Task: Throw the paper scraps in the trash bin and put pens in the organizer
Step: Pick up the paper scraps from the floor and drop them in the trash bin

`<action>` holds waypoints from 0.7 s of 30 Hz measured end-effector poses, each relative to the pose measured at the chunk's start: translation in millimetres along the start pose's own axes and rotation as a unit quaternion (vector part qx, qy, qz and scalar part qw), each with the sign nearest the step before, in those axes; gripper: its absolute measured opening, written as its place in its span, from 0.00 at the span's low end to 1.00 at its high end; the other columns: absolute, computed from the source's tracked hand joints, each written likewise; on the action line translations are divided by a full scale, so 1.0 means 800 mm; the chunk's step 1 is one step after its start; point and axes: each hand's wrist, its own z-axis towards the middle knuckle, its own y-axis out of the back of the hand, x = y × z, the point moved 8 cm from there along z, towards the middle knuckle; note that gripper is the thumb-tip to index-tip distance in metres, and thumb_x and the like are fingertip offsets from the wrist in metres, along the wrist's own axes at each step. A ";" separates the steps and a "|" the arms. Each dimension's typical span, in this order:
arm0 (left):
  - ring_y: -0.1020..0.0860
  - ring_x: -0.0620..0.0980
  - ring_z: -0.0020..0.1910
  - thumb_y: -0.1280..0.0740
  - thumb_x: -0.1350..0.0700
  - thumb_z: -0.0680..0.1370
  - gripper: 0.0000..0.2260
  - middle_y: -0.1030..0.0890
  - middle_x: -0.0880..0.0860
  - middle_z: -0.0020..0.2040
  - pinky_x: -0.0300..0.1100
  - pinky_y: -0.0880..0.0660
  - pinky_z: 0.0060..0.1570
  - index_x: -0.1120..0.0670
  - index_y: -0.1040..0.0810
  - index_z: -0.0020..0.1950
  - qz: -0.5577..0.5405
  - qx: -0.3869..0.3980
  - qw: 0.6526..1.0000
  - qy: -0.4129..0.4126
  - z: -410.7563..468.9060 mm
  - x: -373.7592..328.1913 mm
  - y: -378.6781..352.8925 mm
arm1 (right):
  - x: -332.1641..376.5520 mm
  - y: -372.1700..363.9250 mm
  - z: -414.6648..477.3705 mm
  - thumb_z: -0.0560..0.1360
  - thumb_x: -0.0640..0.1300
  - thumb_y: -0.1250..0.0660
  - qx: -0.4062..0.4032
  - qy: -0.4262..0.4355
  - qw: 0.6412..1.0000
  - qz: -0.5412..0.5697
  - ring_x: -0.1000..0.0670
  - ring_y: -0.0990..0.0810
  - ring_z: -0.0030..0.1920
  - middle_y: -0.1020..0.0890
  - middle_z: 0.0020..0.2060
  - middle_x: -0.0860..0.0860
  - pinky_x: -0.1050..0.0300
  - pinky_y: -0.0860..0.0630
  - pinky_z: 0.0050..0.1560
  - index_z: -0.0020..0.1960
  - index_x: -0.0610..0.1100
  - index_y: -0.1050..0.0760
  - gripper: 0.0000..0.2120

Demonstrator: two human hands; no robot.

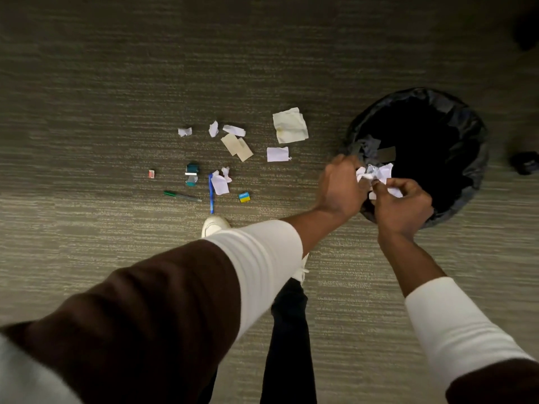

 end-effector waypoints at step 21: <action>0.16 0.52 0.44 0.32 0.58 0.75 0.06 0.14 0.48 0.42 0.49 0.17 0.48 0.49 0.17 0.47 0.041 0.025 0.998 0.030 0.033 0.086 0.079 | 0.086 -0.024 -0.032 0.73 0.34 0.36 0.030 0.169 0.985 -0.016 0.44 0.18 0.41 0.18 0.47 0.43 0.55 0.23 0.49 0.48 0.43 0.17 0.10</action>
